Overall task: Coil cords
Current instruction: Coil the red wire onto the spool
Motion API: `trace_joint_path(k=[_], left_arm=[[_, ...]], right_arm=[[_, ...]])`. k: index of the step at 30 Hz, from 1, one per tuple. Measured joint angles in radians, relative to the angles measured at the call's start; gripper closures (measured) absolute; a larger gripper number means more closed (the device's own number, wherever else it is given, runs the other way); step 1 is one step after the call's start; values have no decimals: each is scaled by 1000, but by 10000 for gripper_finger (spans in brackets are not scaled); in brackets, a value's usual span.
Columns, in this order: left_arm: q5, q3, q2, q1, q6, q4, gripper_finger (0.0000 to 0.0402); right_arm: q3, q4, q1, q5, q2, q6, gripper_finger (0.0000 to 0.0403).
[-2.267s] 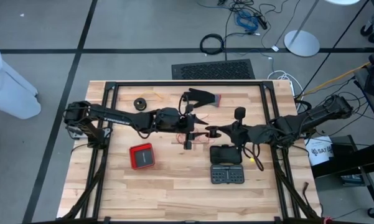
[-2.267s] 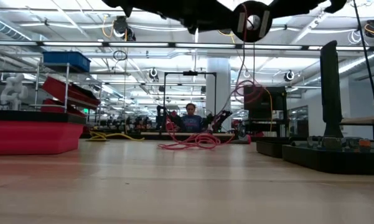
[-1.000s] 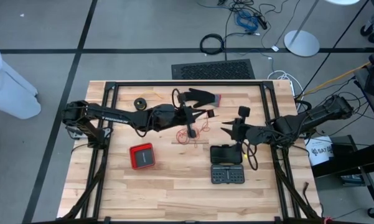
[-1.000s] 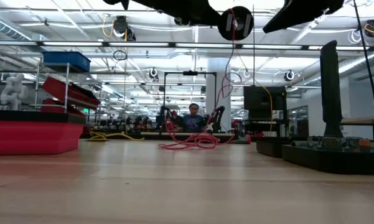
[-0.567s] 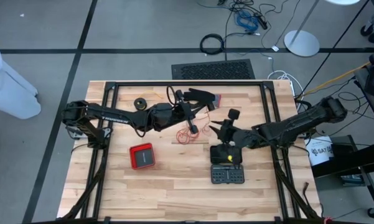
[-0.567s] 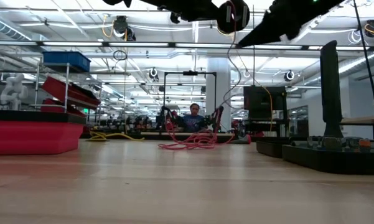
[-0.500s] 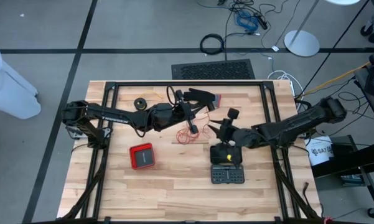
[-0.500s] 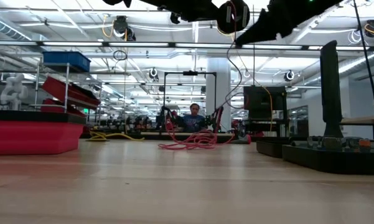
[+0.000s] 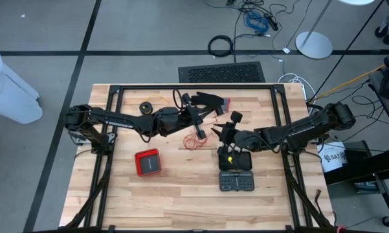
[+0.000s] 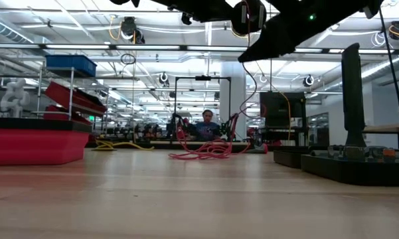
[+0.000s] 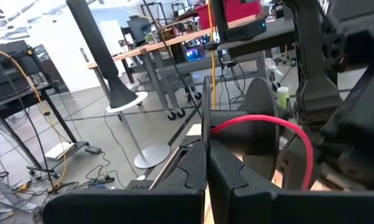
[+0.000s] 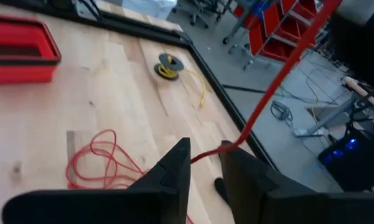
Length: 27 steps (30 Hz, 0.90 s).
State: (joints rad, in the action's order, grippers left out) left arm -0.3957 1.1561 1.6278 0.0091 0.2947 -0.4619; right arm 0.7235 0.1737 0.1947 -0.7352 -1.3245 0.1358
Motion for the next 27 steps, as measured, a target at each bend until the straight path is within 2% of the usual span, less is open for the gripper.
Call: trace_joint_path(k=[10, 16, 21, 27], left_arm=[[-53, 0, -71, -18, 60, 51, 401], [-77, 0, -73, -18, 59, 114, 401], [-80, 0, -73, -19, 55, 113, 401], [-88, 0, -73, -19, 54, 134, 402]], right_arm=[[0, 12, 10, 2, 2, 14, 359], [0, 66, 24, 5, 3, 27, 362], [0, 87, 24, 9, 3, 43, 396], [0, 89, 28, 3, 3, 44, 402]])
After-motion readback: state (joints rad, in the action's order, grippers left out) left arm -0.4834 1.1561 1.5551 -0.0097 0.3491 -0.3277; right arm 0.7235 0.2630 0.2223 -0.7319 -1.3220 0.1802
